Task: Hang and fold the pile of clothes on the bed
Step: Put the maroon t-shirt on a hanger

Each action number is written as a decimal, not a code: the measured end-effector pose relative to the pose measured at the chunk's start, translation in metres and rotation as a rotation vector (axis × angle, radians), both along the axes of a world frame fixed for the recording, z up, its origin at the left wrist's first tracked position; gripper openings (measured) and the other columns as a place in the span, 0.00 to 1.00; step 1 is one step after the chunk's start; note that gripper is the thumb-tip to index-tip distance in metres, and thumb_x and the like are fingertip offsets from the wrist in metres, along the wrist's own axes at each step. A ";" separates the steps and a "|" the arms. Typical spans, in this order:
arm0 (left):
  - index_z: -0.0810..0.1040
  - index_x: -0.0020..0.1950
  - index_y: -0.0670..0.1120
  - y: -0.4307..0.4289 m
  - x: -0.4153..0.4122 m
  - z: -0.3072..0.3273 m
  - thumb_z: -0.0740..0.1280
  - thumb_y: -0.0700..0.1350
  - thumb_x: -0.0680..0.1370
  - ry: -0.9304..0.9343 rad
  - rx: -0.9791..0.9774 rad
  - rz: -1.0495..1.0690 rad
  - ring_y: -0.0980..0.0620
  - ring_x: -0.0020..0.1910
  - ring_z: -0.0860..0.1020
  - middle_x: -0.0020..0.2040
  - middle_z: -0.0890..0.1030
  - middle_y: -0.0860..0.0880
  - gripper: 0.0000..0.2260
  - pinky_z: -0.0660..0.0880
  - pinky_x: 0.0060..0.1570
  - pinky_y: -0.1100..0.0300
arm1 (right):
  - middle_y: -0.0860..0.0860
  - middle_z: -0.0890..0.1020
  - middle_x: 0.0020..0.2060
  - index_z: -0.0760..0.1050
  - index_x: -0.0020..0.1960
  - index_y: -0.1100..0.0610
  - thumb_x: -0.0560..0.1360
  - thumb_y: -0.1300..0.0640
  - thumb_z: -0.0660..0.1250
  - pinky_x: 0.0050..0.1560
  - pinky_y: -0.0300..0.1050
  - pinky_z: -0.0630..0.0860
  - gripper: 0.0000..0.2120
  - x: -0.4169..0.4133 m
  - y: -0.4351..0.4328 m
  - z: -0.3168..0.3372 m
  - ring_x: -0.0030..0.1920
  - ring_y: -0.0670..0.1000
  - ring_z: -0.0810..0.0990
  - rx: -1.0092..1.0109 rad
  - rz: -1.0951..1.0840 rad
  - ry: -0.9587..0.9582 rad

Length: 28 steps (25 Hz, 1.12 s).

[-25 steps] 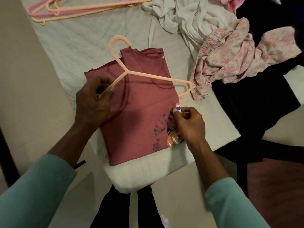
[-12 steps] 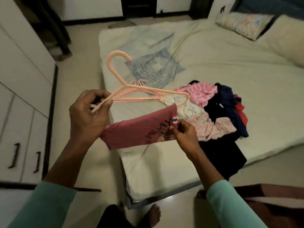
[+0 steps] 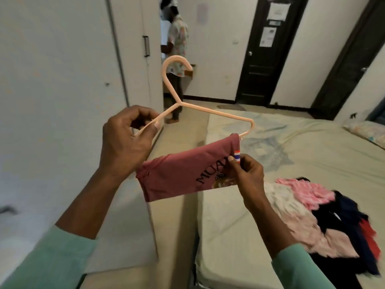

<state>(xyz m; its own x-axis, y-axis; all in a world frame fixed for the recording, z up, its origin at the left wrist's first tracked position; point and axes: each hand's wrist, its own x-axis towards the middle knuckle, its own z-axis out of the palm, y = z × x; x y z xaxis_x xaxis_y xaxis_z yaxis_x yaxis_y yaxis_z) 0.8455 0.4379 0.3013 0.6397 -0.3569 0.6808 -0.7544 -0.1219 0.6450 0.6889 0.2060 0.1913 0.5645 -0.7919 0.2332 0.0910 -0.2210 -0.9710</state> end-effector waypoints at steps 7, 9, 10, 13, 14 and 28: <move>0.86 0.51 0.52 0.244 -0.010 0.083 0.75 0.45 0.76 -0.094 0.058 0.346 0.52 0.43 0.82 0.43 0.85 0.53 0.04 0.82 0.51 0.52 | 0.54 0.88 0.47 0.82 0.57 0.58 0.82 0.57 0.69 0.47 0.45 0.83 0.07 0.055 0.202 0.033 0.48 0.53 0.87 -0.002 0.489 -0.116; 0.87 0.50 0.51 0.303 -0.008 0.115 0.76 0.45 0.76 -0.113 0.081 0.449 0.53 0.42 0.82 0.43 0.85 0.53 0.05 0.82 0.51 0.51 | 0.55 0.88 0.48 0.81 0.58 0.59 0.82 0.57 0.69 0.47 0.46 0.83 0.08 0.078 0.257 0.055 0.49 0.55 0.87 0.033 0.640 -0.131; 0.87 0.51 0.51 0.334 -0.007 0.131 0.76 0.44 0.76 -0.126 0.090 0.502 0.55 0.41 0.81 0.43 0.85 0.53 0.05 0.82 0.50 0.52 | 0.55 0.88 0.49 0.81 0.58 0.59 0.81 0.56 0.69 0.47 0.47 0.84 0.09 0.092 0.285 0.067 0.49 0.56 0.87 0.035 0.724 -0.116; 0.87 0.51 0.51 0.407 -0.003 0.179 0.76 0.45 0.76 -0.181 0.089 0.639 0.57 0.39 0.79 0.42 0.84 0.52 0.05 0.80 0.46 0.56 | 0.51 0.88 0.49 0.82 0.59 0.55 0.80 0.57 0.72 0.47 0.44 0.84 0.08 0.132 0.358 0.100 0.50 0.55 0.87 -0.021 0.942 -0.071; 0.87 0.51 0.51 0.428 0.001 0.192 0.76 0.46 0.76 -0.204 0.081 0.694 0.57 0.39 0.79 0.42 0.84 0.52 0.05 0.79 0.45 0.57 | 0.50 0.88 0.48 0.82 0.57 0.53 0.80 0.58 0.72 0.46 0.43 0.84 0.07 0.146 0.379 0.108 0.50 0.54 0.87 -0.045 0.983 -0.073; 0.85 0.52 0.52 0.591 0.140 0.309 0.75 0.44 0.79 -0.372 0.177 0.952 0.56 0.42 0.81 0.44 0.85 0.52 0.04 0.75 0.45 0.65 | 0.51 0.73 0.68 0.66 0.75 0.53 0.81 0.46 0.68 0.66 0.59 0.75 0.27 0.360 0.542 0.255 0.69 0.54 0.72 -0.473 0.455 -0.701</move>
<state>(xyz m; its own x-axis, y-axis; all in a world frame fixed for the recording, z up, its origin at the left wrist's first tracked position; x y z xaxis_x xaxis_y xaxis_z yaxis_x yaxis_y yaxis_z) 0.9855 1.0288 0.6100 0.4690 0.0719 0.8803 -0.4443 -0.8422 0.3055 1.0491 0.7481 0.4460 0.4053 -0.2680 0.8740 0.7911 -0.3763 -0.4823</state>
